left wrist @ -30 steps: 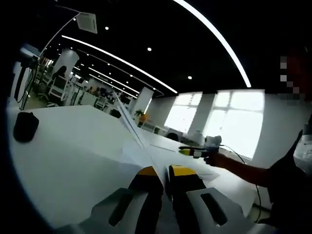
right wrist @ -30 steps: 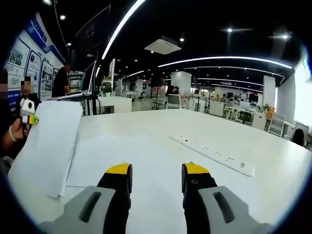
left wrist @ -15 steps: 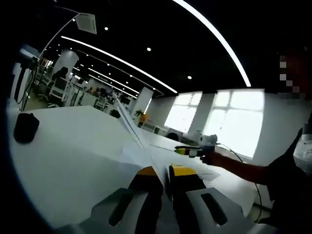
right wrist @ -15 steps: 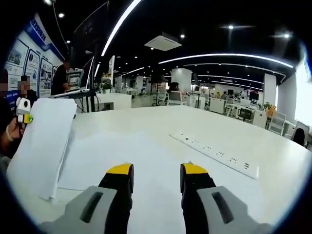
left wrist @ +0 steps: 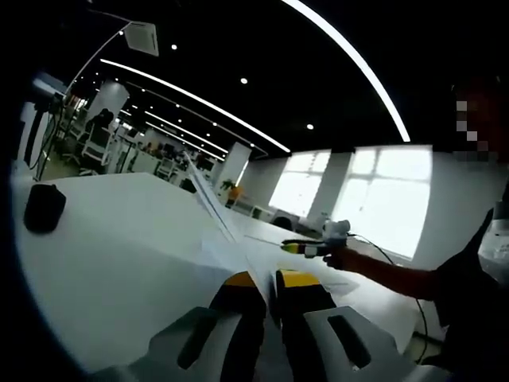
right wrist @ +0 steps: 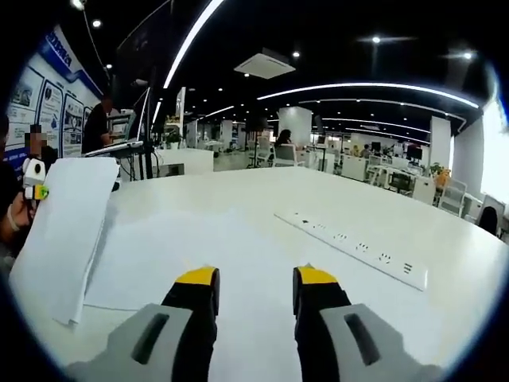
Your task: Organize the stack of printing papers by aligning and flattening the scattered papers on the table
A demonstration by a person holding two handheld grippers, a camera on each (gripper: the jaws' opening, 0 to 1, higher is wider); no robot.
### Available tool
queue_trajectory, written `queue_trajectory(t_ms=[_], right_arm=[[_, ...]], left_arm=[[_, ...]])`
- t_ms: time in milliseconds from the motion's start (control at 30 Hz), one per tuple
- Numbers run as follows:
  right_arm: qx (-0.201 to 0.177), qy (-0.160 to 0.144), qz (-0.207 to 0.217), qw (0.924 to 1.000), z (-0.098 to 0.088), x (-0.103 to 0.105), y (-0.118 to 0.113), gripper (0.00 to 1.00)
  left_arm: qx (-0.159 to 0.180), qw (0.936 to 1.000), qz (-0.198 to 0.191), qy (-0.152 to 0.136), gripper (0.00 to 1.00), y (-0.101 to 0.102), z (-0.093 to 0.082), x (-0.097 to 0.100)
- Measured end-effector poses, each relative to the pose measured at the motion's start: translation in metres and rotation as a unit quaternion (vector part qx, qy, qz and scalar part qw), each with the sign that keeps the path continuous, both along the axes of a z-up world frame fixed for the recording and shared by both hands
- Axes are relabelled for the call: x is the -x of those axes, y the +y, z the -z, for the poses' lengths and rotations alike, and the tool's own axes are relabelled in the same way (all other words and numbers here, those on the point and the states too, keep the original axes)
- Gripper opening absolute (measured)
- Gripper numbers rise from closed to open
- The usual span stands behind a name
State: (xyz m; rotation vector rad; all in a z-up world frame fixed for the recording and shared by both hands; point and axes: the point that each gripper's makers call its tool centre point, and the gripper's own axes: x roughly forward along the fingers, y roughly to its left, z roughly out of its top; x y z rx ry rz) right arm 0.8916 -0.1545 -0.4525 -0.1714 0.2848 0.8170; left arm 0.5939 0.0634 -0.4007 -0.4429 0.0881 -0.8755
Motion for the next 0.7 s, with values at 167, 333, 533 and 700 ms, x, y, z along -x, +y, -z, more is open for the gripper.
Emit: queue_trajectory(t_ms=[167,333,533,700], right_arm=[[0.003,0.004,0.002,1.0000,0.003,-0.005,0.001,0.33],[0.003,0.008,0.003,1.0000,0.007,-0.008,0.002,0.32],[0.000,0.014,0.005,0.9999,0.011,-0.010,0.003,0.32],[0.002,0.015,0.005,0.9999,0.014,-0.011,0.004,0.32]], left_arm=[[0.000,1.0000,0.000,0.001,0.09,-0.001,0.001,0.000],[0.000,1.0000,0.000,0.002,0.09,-0.001,0.002,-0.001],[0.000,1.0000,0.000,0.004,0.09,0.003,0.004,-0.001],[0.000,1.0000,0.001,0.005,0.09,0.005,0.005,-0.002]])
